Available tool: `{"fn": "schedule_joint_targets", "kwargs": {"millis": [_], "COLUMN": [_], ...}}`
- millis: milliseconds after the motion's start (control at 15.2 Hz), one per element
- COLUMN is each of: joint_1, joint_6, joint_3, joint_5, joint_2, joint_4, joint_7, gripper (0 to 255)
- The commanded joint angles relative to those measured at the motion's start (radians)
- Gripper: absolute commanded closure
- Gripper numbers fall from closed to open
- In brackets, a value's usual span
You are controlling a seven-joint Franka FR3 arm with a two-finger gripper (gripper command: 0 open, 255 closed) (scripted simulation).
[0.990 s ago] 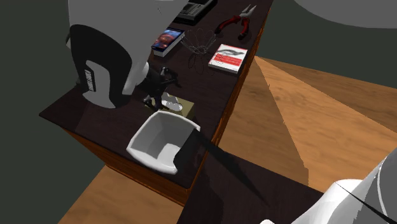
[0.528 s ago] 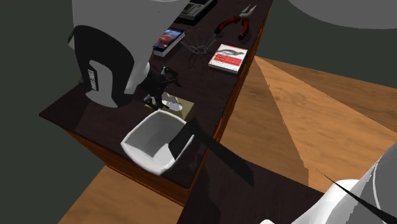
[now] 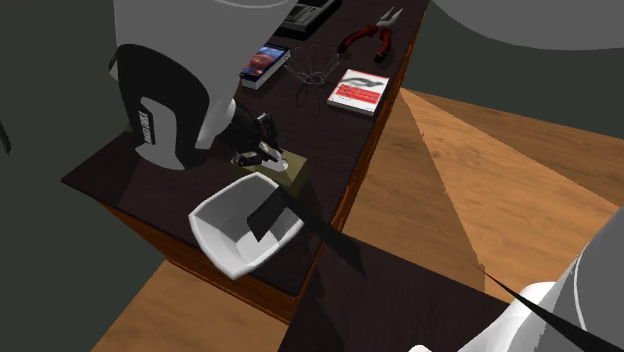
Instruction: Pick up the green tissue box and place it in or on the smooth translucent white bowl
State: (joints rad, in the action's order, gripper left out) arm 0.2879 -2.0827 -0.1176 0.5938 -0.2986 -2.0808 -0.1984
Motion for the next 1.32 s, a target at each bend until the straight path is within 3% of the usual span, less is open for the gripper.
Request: {"fn": "schedule_joint_targets", "kwargs": {"millis": [0,1254], "joint_1": [0.0,-0.008], "joint_6": [-0.002,0.164], "joint_3": [0.001,0.008], "joint_5": [-0.002,-0.034], "joint_2": [-0.007,0.145], "joint_4": [-0.002,0.031], "joint_7": [0.0,0.092], "gripper": [255,255]}}
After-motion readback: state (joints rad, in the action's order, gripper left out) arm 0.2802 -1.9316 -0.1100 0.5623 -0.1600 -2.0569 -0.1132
